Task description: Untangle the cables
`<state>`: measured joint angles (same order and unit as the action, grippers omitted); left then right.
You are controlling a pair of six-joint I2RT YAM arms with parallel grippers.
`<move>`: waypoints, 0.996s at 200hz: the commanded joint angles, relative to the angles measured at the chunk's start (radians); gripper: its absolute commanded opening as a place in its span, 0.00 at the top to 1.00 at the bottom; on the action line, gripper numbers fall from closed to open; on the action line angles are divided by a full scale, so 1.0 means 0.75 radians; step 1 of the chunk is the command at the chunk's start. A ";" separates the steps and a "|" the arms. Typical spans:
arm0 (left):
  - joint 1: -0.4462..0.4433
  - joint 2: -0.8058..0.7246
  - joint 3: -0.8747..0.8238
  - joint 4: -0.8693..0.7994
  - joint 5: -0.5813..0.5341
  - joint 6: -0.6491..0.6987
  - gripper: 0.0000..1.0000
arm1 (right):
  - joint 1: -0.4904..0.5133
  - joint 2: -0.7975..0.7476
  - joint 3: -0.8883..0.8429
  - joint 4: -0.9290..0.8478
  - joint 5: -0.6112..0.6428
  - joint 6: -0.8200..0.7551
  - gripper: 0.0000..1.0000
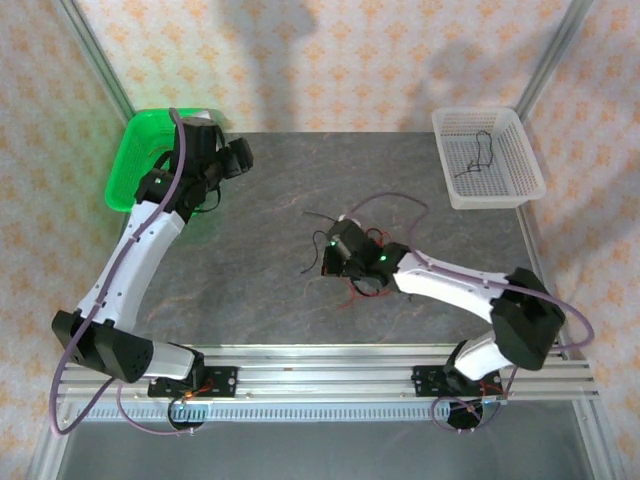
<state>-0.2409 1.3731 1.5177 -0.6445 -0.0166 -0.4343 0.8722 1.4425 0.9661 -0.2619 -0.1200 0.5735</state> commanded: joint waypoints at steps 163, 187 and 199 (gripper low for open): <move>-0.400 -0.376 -0.823 0.786 0.172 -0.064 0.23 | -0.084 -0.282 0.755 -0.152 -0.049 -0.426 1.00; -0.401 -0.415 -0.869 0.787 0.169 -0.074 0.23 | -0.084 -0.216 0.873 -0.186 -0.064 -0.461 1.00; -0.403 -0.431 -0.894 0.799 0.174 -0.080 0.24 | -0.086 -0.185 0.924 -0.201 -0.075 -0.478 1.00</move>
<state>-0.5354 1.0847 0.8818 -0.1127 0.1017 -0.4751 0.8143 1.2625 1.5799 -0.3717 -0.1764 0.2672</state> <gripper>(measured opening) 0.766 0.041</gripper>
